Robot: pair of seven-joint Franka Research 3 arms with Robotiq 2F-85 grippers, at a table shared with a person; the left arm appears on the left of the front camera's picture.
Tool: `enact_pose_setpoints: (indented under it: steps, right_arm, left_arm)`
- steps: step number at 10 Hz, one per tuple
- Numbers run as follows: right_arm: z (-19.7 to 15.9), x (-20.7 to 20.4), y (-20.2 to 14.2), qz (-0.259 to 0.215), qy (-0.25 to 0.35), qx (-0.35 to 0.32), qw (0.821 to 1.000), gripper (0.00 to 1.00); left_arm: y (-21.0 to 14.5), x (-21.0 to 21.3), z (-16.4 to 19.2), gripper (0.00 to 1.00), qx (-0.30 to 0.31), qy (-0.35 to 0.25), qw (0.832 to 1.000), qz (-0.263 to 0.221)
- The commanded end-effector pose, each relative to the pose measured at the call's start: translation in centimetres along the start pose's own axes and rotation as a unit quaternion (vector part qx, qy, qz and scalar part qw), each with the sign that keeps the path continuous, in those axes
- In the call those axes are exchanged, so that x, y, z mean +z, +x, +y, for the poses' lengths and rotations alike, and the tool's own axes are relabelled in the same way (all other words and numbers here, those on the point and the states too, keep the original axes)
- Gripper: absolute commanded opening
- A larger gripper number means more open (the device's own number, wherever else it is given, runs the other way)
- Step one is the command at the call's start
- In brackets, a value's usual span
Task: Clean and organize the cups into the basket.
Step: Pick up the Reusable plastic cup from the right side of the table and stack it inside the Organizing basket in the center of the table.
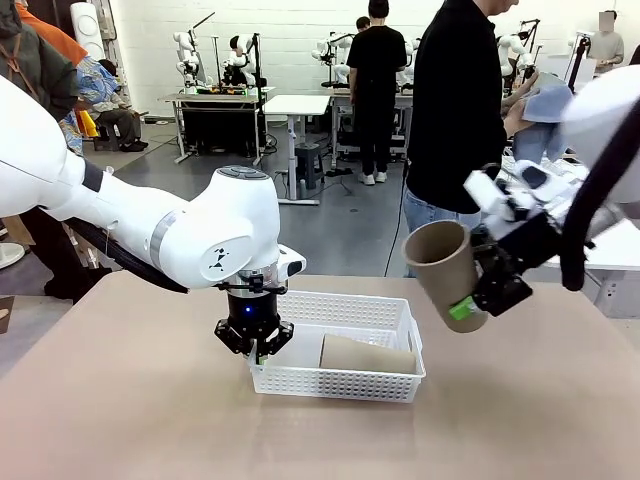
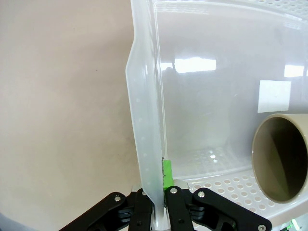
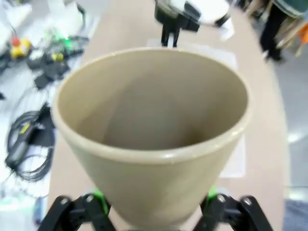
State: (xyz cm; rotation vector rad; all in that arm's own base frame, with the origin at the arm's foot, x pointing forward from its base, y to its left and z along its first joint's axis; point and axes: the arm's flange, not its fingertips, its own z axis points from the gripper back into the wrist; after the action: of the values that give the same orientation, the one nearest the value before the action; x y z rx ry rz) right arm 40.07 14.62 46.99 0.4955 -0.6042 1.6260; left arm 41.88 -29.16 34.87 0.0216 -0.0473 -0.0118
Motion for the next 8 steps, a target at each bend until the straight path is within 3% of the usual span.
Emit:
enact_pose_setpoints:
  steps: [1, 3, 8]
  right_arm:
    - [-2.3, -1.2, 1.8, 0.104, 0.04, -0.005, 0.994, 0.82]
    - [-3.0, -3.0, 4.1, 0.174, 0.048, 0.007, 0.983, 0.82]
    - [-7.5, -7.0, 6.0, 0.135, 0.001, 0.012, 0.991, 0.82]
  left_arm:
    - [-0.2, -0.2, -0.1, 0.0, 0.0, 0.002, 1.0, 0.002]
    - [-0.2, -0.2, -0.1, 0.0, 0.0, 0.002, 1.0, 0.002]
    - [-0.2, -0.2, -0.1, 0.0, 0.0, 0.002, 1.0, 0.002]
